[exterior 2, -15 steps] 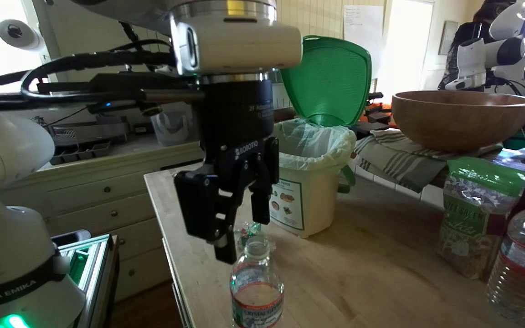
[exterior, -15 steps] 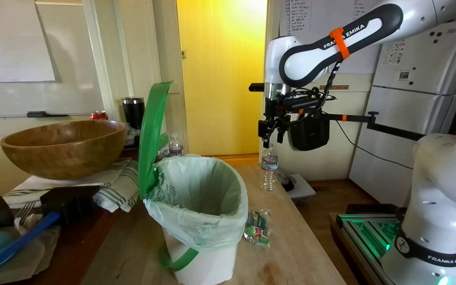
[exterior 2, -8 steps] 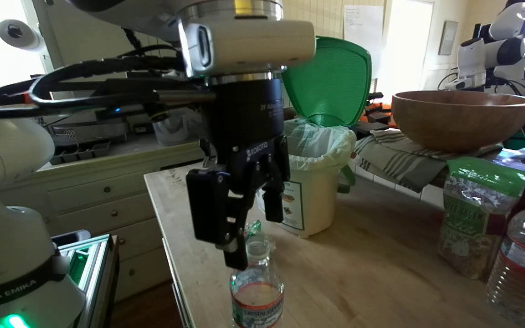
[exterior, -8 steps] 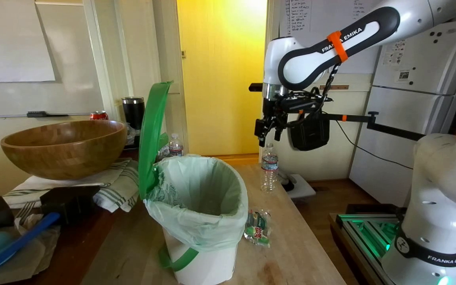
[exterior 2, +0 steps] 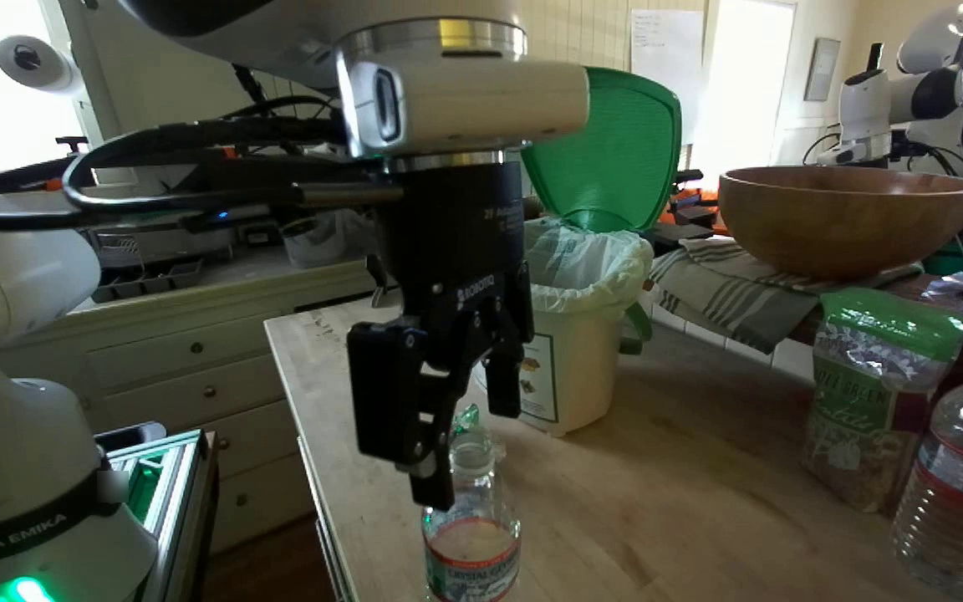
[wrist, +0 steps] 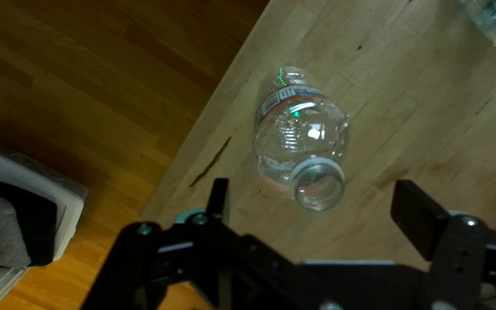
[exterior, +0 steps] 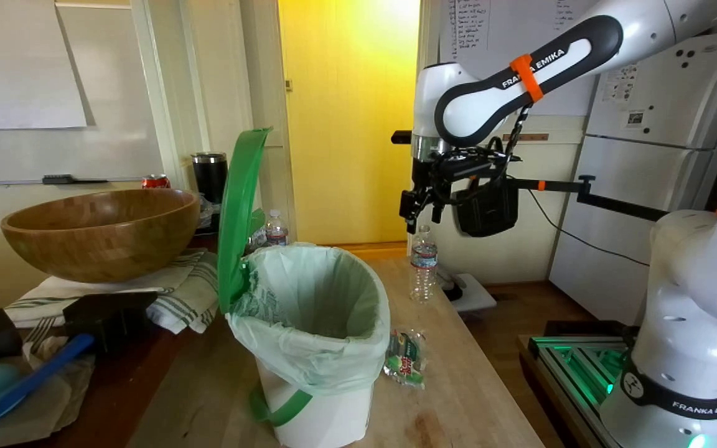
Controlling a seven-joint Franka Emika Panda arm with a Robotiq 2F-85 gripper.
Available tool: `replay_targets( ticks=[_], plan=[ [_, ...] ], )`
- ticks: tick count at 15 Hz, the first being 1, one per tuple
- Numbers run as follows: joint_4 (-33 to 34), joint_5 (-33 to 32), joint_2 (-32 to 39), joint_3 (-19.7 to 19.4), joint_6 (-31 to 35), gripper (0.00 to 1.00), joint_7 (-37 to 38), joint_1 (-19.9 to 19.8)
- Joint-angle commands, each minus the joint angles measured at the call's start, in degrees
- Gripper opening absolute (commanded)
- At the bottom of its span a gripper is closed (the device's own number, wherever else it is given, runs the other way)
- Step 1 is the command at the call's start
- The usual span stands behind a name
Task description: Put the bottles in the bin and close the bin
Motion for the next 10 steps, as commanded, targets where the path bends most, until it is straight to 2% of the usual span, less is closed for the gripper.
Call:
replay_targets(
  ticks=[1, 8, 10],
  plan=[
    [0.3, -1.0, 1.1, -0.1, -0.1, 0.71, 0.0, 0.2],
    [0.5, -1.0, 1.6, -0.2, -0.4, 0.16, 0.0, 0.2],
    [0.6, -1.0, 1.5, -0.2, -0.4, 0.08, 0.0, 0.2]
  ],
)
